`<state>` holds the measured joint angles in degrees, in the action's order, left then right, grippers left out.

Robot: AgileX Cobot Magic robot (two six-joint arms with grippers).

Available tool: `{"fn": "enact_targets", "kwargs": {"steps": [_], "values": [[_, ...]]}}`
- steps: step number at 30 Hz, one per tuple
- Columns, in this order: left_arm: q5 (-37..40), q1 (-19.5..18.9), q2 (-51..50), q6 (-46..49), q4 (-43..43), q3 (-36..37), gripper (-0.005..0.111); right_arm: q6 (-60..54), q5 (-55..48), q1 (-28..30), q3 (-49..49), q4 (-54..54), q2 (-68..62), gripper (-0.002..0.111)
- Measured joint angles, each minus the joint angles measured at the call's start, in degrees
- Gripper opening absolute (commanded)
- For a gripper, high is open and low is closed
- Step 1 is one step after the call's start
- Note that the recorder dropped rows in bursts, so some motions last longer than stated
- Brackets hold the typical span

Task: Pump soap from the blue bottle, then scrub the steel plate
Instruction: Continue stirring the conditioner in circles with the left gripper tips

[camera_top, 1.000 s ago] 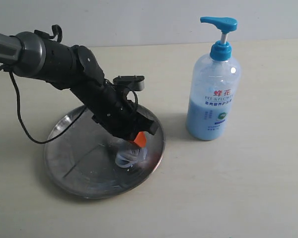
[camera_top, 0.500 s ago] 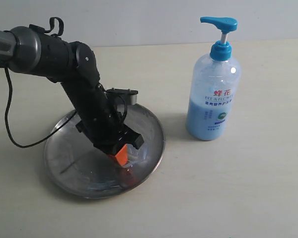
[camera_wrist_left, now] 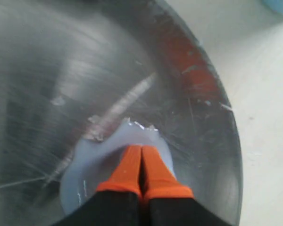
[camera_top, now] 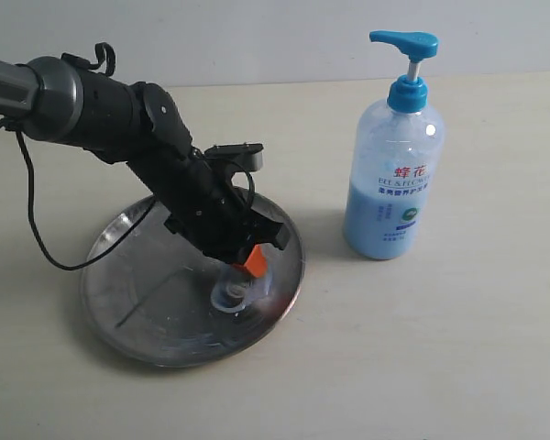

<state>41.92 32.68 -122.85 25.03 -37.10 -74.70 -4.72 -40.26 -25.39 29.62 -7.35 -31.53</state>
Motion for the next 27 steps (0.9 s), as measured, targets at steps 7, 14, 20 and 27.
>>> {"fn": "enact_targets", "kwargs": {"steps": [7, 14, 20, 27], "values": [[0.6, 0.0, 0.5, -1.0, 6.6, -0.1, 0.000, 0.0, 0.0, 0.0, 0.0, -0.1, 0.0, 0.000], [6.5, 0.0, 0.8, -2.4, 10.2, -0.2, 0.000, 0.0, 0.0, 0.0, 0.0, -0.1, 0.0, 0.000], [12.0, 0.0, 0.8, -2.5, 9.5, -0.2, 0.000, 0.0, 0.0, 0.0, 0.0, -0.2, 0.0, 0.000], [11.0, 0.0, 0.0, -2.5, 2.4, 0.0, 0.000, 0.0, 0.0, 0.0, 0.0, -0.2, 0.0, 0.000]]}}
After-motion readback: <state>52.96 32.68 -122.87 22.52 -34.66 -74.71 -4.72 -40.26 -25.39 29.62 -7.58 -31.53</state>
